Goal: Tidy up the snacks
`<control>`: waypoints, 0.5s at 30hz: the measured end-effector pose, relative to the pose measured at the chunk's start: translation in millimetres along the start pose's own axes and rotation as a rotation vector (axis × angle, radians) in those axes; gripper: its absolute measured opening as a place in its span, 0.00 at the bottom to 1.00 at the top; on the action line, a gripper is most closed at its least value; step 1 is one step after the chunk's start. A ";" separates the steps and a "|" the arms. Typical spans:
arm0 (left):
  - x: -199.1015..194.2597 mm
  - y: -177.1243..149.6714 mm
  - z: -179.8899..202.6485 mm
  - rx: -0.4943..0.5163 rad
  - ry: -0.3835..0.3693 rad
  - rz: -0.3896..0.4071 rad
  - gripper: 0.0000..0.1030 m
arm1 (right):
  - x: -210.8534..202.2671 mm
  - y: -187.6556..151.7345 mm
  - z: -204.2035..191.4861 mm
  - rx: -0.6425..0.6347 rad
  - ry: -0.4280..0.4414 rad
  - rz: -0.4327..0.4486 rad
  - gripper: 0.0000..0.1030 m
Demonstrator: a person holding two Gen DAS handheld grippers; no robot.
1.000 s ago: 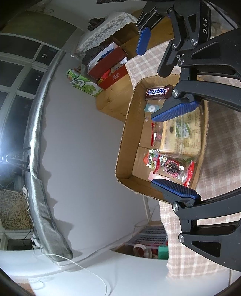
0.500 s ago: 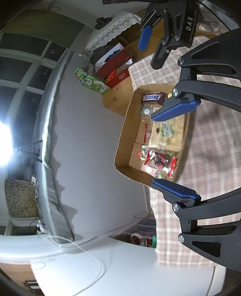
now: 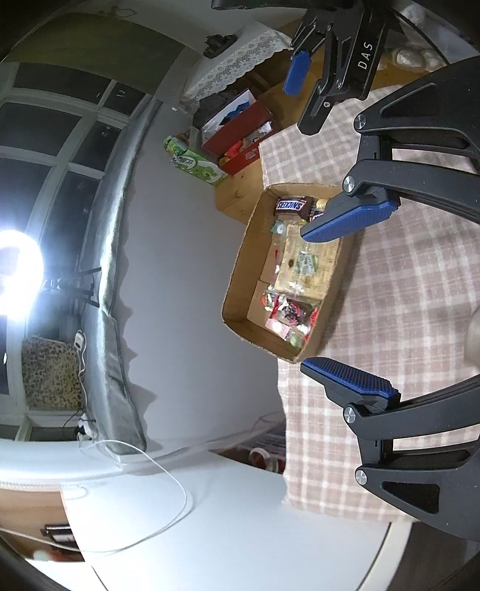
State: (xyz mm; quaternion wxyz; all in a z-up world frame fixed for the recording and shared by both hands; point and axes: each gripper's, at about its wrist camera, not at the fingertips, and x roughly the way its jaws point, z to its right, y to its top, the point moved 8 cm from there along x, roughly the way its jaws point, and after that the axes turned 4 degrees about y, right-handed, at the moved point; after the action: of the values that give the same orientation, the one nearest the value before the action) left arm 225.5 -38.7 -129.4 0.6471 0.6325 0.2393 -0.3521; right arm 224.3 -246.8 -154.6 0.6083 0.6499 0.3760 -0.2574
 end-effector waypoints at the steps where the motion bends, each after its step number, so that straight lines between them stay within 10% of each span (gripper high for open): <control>1: -2.1 -1.4 0.2 -0.005 -0.004 -0.001 0.62 | -2.1 -0.3 -1.4 -0.006 -0.003 0.004 0.84; 15: -17.5 -5.1 0.7 -0.042 -0.029 -0.008 0.63 | -24.4 4.1 -12.3 -0.033 -0.009 0.046 0.85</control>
State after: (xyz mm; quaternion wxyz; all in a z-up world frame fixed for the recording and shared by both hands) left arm 210.4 -36.5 -119.4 0.6624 0.6125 0.2397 -0.3586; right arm 211.9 -238.8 -131.2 0.6264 0.6472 0.3622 -0.2400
